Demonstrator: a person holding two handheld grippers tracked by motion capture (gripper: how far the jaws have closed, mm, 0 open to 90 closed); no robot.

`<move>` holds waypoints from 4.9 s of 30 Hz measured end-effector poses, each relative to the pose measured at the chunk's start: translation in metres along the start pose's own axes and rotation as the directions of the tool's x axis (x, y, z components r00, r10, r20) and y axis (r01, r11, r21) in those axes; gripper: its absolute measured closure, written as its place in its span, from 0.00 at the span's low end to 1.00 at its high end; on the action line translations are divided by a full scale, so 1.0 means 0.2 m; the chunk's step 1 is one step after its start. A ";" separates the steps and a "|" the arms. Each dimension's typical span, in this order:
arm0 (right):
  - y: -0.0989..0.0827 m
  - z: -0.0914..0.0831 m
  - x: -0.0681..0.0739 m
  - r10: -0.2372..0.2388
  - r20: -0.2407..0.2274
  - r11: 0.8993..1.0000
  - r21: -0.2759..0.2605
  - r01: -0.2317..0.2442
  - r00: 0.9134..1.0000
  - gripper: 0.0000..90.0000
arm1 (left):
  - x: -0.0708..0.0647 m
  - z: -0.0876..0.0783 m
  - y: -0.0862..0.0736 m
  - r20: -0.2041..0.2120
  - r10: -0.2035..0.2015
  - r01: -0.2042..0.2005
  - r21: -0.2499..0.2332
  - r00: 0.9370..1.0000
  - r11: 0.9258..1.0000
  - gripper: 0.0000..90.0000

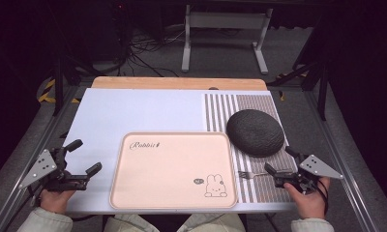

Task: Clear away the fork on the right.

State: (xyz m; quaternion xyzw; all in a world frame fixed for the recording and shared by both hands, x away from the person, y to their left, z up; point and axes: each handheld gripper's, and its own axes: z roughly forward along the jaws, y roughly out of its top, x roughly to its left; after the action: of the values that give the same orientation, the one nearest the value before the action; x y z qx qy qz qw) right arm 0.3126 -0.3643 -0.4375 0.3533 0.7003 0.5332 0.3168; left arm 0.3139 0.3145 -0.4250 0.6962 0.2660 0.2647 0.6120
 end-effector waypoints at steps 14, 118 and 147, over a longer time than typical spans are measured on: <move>0.01 0.00 0.01 -0.018 0.002 1.000 0.000 0.018 1.000 0.01 | 0.00 0.00 0.00 -0.002 0.001 -0.001 0.000 1.000 1.000 0.00; 0.33 0.42 0.11 -0.245 -0.578 0.389 0.677 0.625 0.779 0.13 | 0.00 0.00 0.00 -0.006 0.005 -0.005 0.015 1.000 1.000 0.00; 0.25 0.45 0.12 -0.233 -0.731 0.241 0.595 0.767 0.641 0.80 | 0.00 0.00 0.00 -0.007 0.005 -0.004 0.017 1.000 1.000 0.00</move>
State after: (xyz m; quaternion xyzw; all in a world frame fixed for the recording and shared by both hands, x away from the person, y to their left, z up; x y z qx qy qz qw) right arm 0.3805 -0.2875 -0.4111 0.0537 0.9970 0.0199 0.0516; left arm 0.3143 0.3136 -0.4259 0.7010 0.2688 0.2663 0.6045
